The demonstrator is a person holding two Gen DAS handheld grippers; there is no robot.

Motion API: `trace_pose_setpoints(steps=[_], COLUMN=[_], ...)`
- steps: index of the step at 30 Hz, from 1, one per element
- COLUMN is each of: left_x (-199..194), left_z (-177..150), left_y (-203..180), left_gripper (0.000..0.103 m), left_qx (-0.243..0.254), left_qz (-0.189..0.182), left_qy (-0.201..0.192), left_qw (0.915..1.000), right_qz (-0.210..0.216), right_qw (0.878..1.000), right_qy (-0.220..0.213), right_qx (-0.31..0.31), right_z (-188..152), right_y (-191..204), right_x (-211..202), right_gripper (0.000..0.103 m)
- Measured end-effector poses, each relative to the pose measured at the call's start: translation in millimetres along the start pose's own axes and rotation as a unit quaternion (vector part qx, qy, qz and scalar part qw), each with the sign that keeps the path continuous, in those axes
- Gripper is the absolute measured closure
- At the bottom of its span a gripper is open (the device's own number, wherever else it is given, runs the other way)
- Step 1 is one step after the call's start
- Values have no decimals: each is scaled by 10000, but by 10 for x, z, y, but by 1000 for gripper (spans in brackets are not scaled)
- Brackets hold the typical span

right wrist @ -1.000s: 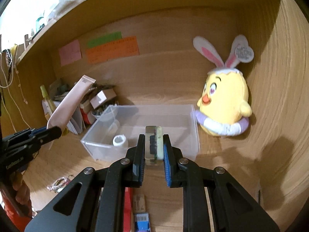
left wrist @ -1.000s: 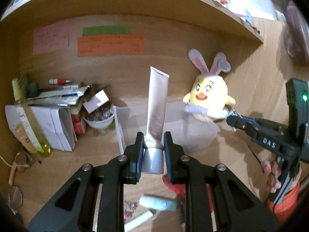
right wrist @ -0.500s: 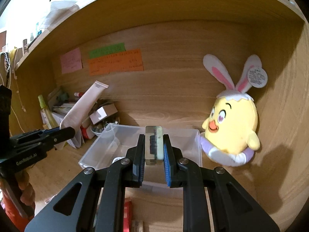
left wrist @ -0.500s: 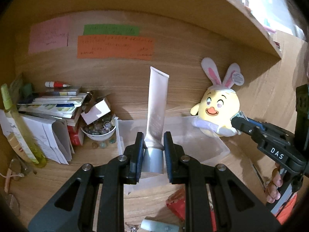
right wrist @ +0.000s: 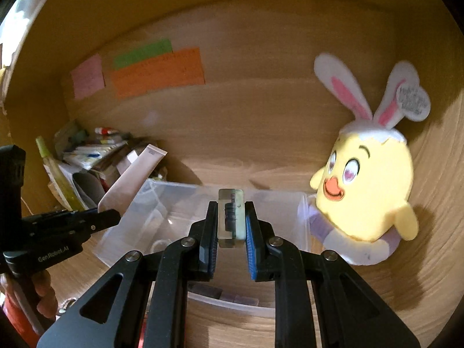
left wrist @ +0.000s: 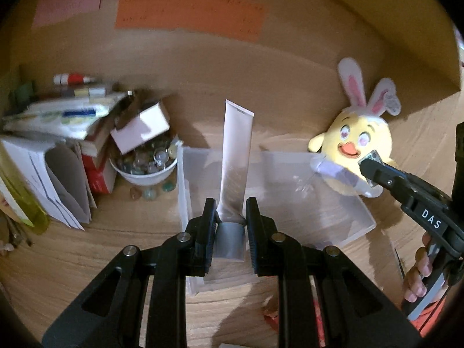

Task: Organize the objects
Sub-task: 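Lift both items into the clear box and open both tools to drop them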

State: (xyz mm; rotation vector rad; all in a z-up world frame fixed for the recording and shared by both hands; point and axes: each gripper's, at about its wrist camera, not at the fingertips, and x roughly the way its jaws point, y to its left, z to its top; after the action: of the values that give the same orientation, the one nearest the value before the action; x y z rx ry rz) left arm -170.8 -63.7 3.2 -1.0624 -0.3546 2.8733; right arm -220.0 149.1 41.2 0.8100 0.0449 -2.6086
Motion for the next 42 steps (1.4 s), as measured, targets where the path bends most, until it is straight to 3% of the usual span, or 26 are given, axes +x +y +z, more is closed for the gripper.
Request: trace_pose_setpoints(steps=[12,25,33,39,42], left_x=[371,365,293,164,78], left_z=[-118,-176,-196,-181,-176], left_y=[-38,-111,-123,-151,-178], left_gripper=[83,82,70,55,49], left_qx=[200,469,491,517,562], left_qz=[261,446,450,448,428], left_qy=[354,340,285,177,99], left_qw=[9988,9973,9974,9975,9975], right_qz=[-114,-315,-353,-324,-317], right_qw=[9970,9921,9900,9893,9899], right_qy=[758,1203,1349,1404,1358], right_qx=[51,-192,-198,-209,-244], right_z=[-198,-375,-405,-396,-371], right_y=[-130,-44,-41,-19,2], right_x=[524,786,859,841,793], right_gripper=[88,88,88,88,79])
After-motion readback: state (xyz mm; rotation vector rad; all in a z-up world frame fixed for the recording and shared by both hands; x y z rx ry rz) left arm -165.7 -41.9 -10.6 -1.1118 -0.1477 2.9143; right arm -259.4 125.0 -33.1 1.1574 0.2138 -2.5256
